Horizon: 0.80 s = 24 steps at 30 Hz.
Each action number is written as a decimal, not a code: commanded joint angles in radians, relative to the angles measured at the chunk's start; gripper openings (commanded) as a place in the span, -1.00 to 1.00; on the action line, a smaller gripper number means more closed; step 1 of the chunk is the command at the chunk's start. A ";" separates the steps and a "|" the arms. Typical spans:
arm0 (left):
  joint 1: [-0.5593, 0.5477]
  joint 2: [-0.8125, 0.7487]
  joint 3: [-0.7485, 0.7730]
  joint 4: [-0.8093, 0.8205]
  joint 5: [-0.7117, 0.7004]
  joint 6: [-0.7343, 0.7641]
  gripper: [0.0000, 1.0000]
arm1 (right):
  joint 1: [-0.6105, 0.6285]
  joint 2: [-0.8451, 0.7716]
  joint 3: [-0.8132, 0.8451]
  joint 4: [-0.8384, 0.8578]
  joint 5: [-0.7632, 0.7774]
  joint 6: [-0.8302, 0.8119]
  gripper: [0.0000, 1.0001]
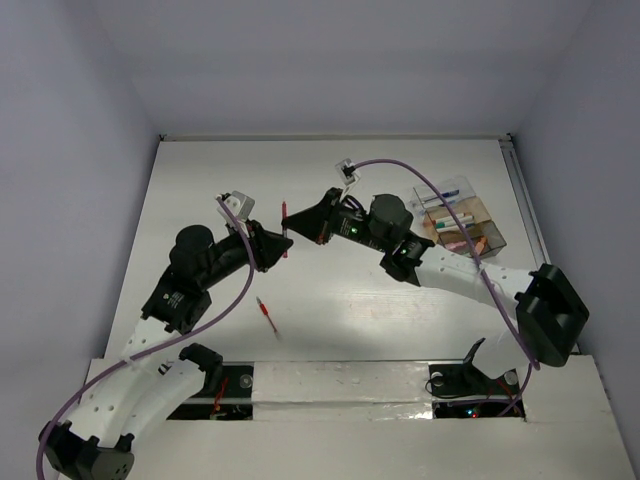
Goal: Sort the stationery into containers
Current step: Pick up the pen from the center of the board, then pick up the pen cap from the center of the board.
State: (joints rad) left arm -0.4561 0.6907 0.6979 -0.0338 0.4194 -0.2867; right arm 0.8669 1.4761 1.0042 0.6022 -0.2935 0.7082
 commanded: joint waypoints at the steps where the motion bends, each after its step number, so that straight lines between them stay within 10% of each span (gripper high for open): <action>1: 0.007 -0.013 0.003 0.051 0.007 0.000 -0.68 | 0.011 -0.003 0.001 0.100 -0.029 0.023 -1.00; 3: 0.007 -0.010 0.006 0.046 0.005 0.003 -1.00 | 0.011 -0.005 -0.001 0.096 -0.035 0.025 -1.00; 7: 0.007 -0.014 0.009 0.043 -0.001 0.007 -1.00 | 0.011 -0.017 0.010 0.055 -0.042 0.007 -0.95; 14: 0.007 -0.048 0.012 0.035 -0.068 0.018 -1.00 | -0.014 -0.172 0.028 -0.333 0.144 -0.150 0.55; 24: 0.007 -0.097 0.018 -0.003 -0.105 0.034 -1.00 | -0.284 -0.159 0.014 -1.001 0.686 -0.202 0.12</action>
State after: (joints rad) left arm -0.4515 0.6163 0.6979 -0.0608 0.3283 -0.2695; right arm 0.6598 1.2491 1.0203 -0.1013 0.1753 0.5343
